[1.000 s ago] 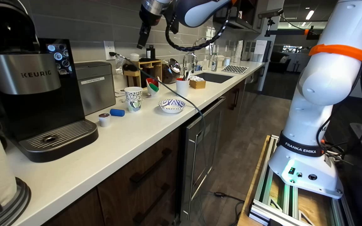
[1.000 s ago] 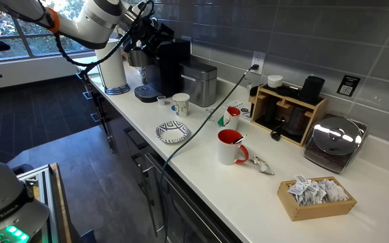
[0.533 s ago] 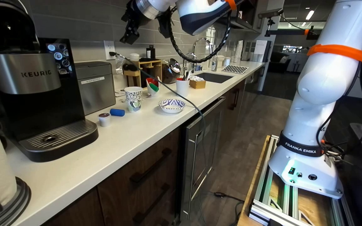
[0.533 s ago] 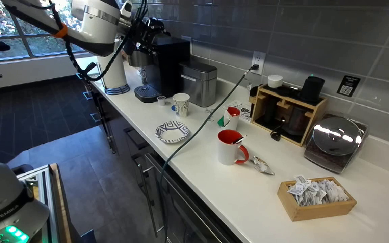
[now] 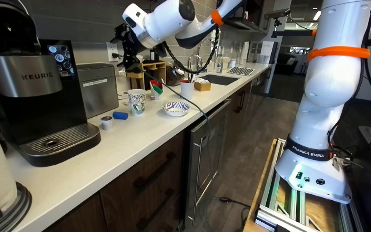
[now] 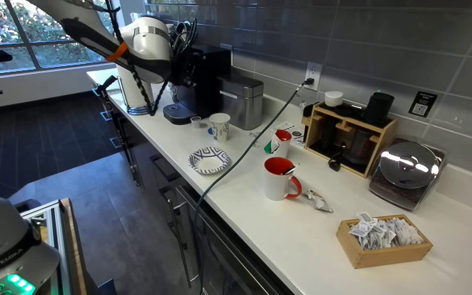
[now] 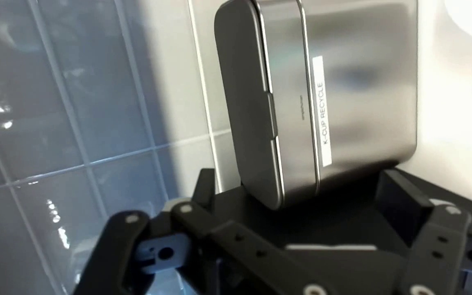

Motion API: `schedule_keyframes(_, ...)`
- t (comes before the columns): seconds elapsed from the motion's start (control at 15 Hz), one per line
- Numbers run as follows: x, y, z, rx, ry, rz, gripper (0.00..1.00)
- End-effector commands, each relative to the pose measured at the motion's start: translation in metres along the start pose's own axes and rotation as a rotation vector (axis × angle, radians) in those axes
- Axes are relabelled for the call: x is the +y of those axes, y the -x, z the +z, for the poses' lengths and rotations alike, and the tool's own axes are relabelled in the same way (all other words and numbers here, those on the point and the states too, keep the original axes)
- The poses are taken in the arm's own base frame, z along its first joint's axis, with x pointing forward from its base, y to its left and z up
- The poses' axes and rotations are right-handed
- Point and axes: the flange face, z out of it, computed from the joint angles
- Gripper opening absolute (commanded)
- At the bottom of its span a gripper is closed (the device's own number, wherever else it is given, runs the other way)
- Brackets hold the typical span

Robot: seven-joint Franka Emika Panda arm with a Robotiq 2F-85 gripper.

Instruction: Open the silver bin.

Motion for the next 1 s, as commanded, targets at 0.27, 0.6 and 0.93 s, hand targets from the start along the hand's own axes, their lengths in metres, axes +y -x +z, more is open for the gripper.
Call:
schedule_keyframes(0.27,-0.017,-0.003,0.052,-0.081,0.131,-0.172,1.00)
schedule_keyframes(0.6,-0.014,-0.014,0.070,-0.060,0.191,-0.152,1.00)
schedule_keyframes(0.93,-0.009,-0.027,0.096,0.053,0.173,-0.194,1.00)
